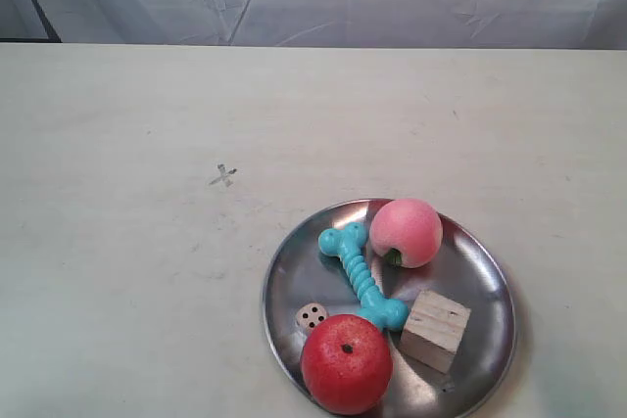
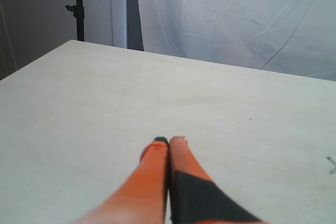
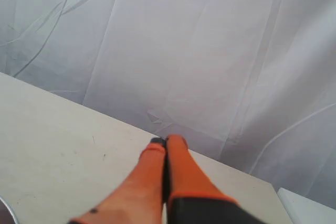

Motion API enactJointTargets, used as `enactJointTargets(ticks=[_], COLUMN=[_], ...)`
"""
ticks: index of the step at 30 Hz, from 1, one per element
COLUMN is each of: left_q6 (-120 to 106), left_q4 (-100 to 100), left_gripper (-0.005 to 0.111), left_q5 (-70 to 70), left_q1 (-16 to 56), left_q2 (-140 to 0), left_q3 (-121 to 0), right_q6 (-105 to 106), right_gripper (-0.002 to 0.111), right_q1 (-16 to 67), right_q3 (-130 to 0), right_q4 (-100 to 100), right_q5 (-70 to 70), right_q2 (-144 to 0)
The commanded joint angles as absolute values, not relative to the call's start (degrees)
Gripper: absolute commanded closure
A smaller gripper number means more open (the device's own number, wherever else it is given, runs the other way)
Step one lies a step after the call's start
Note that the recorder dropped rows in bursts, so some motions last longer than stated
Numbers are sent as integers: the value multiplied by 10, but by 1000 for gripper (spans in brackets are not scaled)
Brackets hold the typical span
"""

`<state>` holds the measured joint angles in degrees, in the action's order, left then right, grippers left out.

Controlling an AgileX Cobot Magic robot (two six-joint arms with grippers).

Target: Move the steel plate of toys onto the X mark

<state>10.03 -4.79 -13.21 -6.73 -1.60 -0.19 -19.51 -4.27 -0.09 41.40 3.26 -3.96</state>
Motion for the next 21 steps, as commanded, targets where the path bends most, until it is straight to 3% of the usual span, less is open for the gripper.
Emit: enactJointTargets(ticks=[1, 13, 18, 21], left_q6=[102, 102, 102, 102], left_q4=[-47, -47, -96, -124], left_gripper=[107, 107, 107, 107], left_q5=[-133, -133, -133, -133], left_q1=[-68, -68, -68, -68], left_q2=[-13, -13, -13, -13], left_q3=[0, 0, 0, 0], right_q6=[-195, -195, -435, -471], right_gripper=[109, 109, 109, 109], right_q1=[-45, -45, -45, -45], right_q3=[0, 0, 0, 0], right_q4=[412, 415, 232, 174], right_q5=[33, 37, 181, 242], right_q2=[-38, -38, -38, -38])
